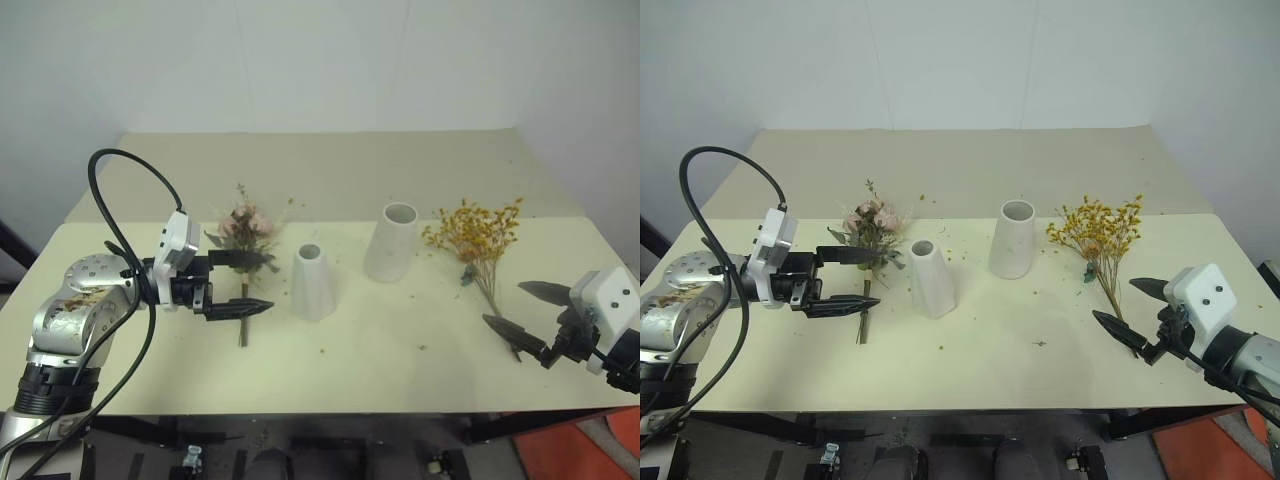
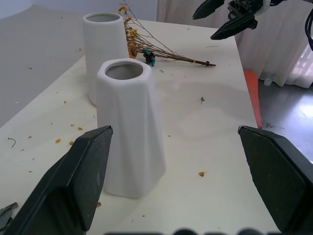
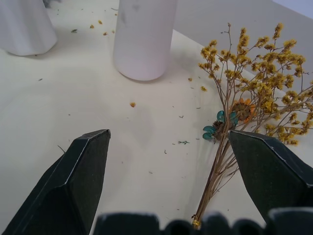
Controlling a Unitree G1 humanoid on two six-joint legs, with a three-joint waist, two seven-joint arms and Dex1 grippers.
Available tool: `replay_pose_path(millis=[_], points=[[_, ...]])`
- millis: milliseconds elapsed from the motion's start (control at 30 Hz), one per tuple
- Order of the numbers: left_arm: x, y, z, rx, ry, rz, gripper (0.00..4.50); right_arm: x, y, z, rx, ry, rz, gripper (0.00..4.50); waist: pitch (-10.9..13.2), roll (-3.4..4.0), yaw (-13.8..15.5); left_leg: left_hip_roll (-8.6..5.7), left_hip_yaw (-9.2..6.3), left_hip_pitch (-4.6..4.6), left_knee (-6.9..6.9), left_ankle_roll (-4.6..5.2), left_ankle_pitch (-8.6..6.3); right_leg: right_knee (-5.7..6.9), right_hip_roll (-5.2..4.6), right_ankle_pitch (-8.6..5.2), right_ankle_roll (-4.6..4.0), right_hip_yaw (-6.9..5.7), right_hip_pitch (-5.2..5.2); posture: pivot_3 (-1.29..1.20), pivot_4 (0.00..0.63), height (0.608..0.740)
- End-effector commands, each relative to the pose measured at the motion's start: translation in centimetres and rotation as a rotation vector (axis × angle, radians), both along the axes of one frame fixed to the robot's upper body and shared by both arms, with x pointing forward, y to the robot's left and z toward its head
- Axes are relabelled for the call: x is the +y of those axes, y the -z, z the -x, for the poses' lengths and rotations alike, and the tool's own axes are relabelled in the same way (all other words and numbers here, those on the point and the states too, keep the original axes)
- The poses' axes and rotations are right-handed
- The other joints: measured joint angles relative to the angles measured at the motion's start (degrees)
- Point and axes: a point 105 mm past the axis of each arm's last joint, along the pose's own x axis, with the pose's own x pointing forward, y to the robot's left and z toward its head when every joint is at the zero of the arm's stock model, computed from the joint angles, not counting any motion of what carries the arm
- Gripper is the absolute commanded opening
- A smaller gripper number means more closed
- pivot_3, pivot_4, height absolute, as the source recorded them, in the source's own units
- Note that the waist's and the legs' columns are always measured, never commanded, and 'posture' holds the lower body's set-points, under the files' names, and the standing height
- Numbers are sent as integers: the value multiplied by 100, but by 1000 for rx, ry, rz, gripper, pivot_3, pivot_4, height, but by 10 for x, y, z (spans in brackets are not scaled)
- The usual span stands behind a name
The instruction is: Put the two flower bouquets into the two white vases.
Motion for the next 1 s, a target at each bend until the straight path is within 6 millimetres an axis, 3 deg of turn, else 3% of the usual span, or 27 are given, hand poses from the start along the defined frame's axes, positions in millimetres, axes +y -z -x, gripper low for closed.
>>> replay_pose_path(millis=[33, 367, 667, 1000], points=[[-1, -8, 0, -40, 15, 5, 4500, 2, -12, 1, -60, -5, 11, 4472, 0, 0, 1, 0, 0, 0, 0, 0, 0, 0, 0, 0, 0, 0, 0, 0, 150, 740], [-2, -10, -2, -41, 21, 6, 4500, -4, -7, -2, -22, 67, 6, 4472, 0, 0, 2, 0, 0, 0, 0, 0, 0, 0, 0, 0, 0, 0, 0, 0, 150, 740], [-8, -19, -13, -42, -21, 11, 4500, -32, 14, -32, 157, 371, 43, 4472, 0, -1, -13, 0, 0, 2, 0, 0, 0, 1, 1, 0, -1, 1, 0, 0, 150, 740], [-8, -22, -17, -39, -18, -2, 4500, -32, 27, -56, 294, 443, -27, 4472, 0, -1, -17, -2, 0, -6, 0, 0, 0, -3, -1, 0, 0, 0, -3, 0, 150, 740]])
